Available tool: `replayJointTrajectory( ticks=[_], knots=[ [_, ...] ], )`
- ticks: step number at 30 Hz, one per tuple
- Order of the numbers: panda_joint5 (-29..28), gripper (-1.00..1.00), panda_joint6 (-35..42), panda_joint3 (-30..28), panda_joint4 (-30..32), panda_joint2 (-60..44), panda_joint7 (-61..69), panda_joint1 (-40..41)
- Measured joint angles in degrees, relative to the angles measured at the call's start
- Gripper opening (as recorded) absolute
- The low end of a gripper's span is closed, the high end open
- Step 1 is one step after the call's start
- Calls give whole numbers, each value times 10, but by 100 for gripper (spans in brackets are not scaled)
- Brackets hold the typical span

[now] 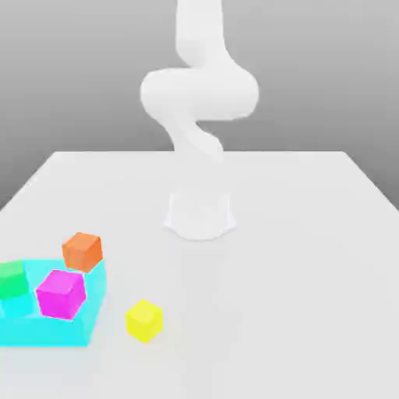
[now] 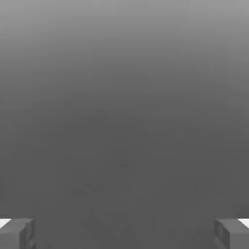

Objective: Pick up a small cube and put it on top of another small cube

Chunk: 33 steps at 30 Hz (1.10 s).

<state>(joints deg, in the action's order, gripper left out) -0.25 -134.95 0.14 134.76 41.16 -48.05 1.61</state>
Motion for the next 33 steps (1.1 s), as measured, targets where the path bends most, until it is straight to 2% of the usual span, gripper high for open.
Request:
replayJointTrajectory(
  ticks=[14,20,27,28,33],
  knots=[
    [-15,0,-199,-11,182,-300,-139,86],
    [2,0,-283,-25,256,-425,-179,110],
    [24,0,-398,-8,242,-570,-171,124],
    [24,-100,-408,-7,239,-583,-170,125],
    [23,-100,-409,-7,239,-583,-172,125]
  ],
)
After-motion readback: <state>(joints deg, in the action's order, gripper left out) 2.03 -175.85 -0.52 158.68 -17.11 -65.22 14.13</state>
